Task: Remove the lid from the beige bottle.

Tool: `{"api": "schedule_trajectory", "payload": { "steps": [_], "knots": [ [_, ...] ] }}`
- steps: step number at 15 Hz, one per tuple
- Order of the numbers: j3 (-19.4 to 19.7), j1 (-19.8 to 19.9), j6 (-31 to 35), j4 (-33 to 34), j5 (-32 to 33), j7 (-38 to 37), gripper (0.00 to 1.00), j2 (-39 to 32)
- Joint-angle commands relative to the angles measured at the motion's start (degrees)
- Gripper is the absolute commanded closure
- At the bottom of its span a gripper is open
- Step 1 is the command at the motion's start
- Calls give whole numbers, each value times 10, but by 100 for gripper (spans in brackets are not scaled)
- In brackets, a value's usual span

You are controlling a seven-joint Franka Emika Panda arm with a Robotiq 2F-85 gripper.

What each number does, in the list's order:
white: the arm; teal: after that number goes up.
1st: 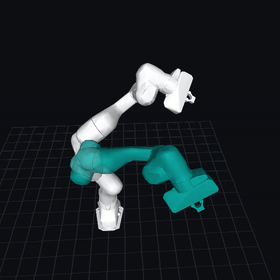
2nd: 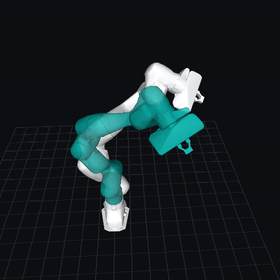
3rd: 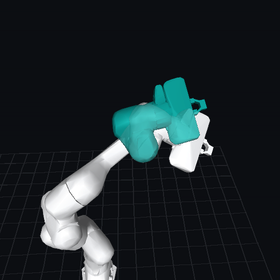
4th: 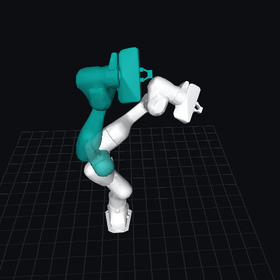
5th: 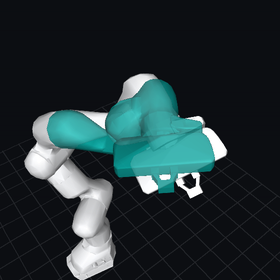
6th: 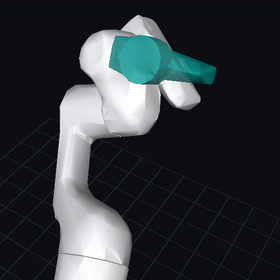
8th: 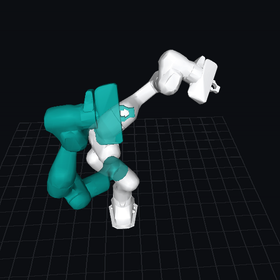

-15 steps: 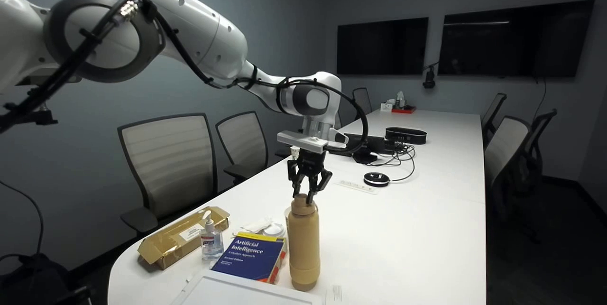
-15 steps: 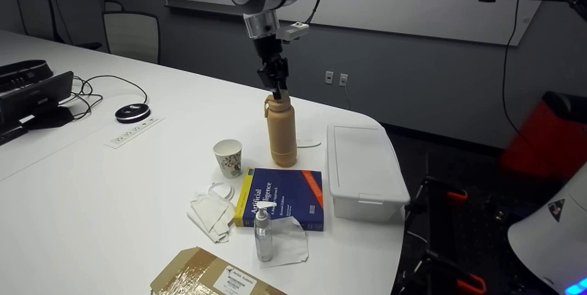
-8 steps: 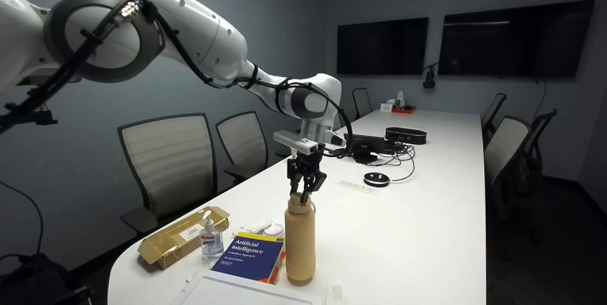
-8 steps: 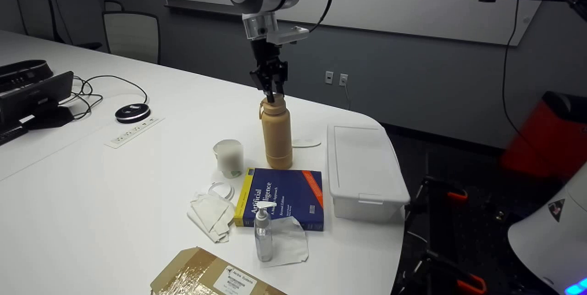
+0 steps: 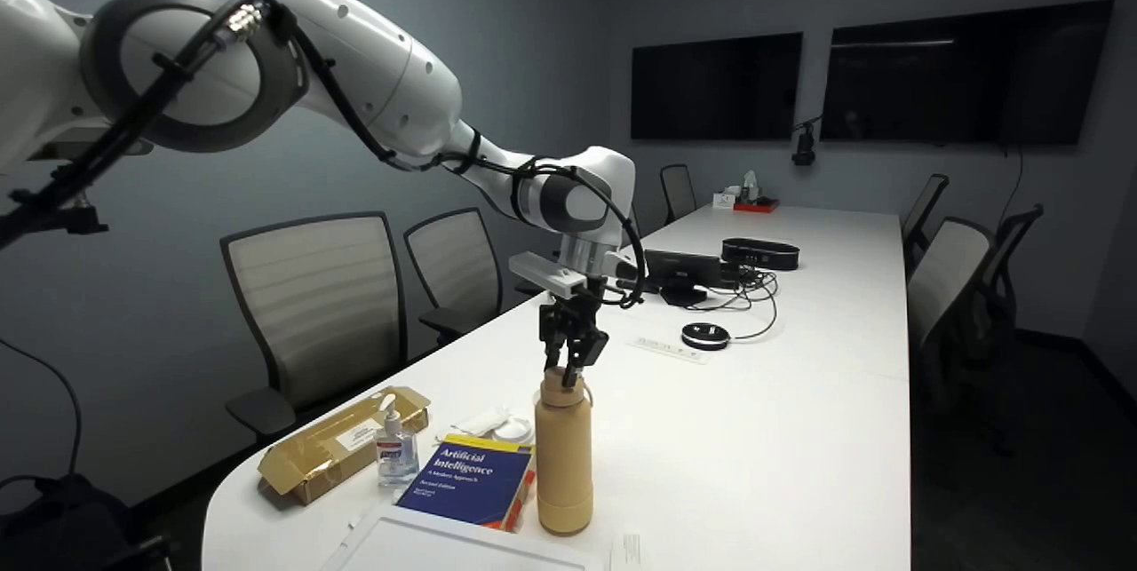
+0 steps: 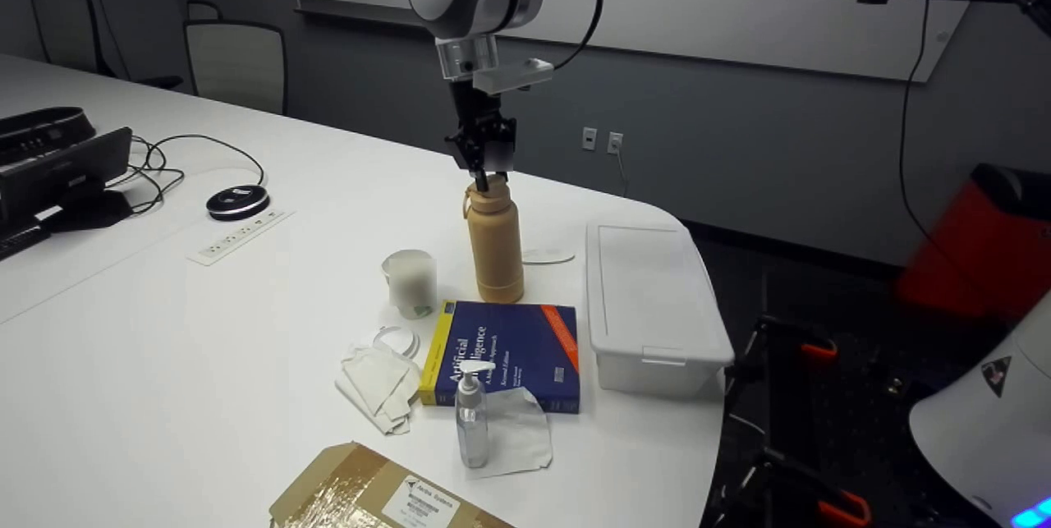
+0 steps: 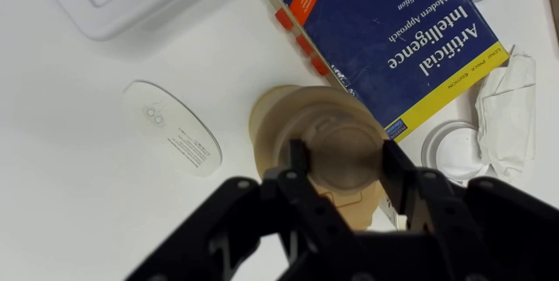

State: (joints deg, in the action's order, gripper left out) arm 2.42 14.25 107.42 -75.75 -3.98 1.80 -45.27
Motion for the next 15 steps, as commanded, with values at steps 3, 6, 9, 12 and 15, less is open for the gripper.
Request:
{"api": "schedule_trajectory", "payload": {
  "steps": [3,6,9,12,15],
  "knots": [
    [13,-15,35,-54,-6,-15,80,39],
    [16,-16,41,-65,-5,-17,28,46],
    [19,-16,41,-71,-4,-18,6,51],
    [21,-17,39,-73,-3,-17,0,58],
    [20,-20,32,-75,-3,-20,0,73]
  ]
}}
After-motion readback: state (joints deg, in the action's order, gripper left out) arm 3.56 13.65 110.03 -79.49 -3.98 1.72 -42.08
